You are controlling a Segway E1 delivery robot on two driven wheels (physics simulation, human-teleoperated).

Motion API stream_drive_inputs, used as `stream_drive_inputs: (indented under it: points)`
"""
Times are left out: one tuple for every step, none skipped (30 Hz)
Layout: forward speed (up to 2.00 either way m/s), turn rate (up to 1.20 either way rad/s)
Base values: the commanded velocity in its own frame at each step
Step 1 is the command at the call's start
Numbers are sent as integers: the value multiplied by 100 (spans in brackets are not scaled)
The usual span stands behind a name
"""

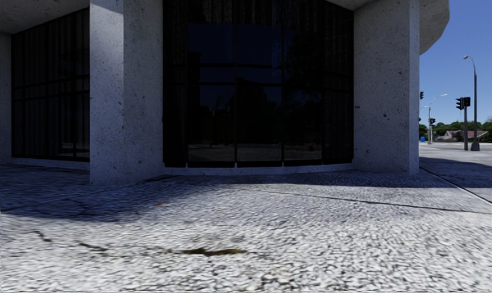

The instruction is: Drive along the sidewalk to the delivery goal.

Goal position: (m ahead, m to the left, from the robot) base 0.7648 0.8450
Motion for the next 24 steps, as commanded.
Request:
stream_drive_inputs:
  points:
    - [140,38]
    - [135,40]
    - [135,40]
    - [129,41]
    - [125,42]
    - [111,49]
    - [107,49]
    - [105,49]
    - [98,49]
    - [0,46]
    - [0,46]
    - [0,37]
    - [0,34]
    - [0,33]
    - [0,33]
    - [0,33]
    - [0,33]
    - [0,33]
    - [0,33]
    - [0,0]
    - [0,0]
    - [0,0]
    - [0,0]
    - [0,0]
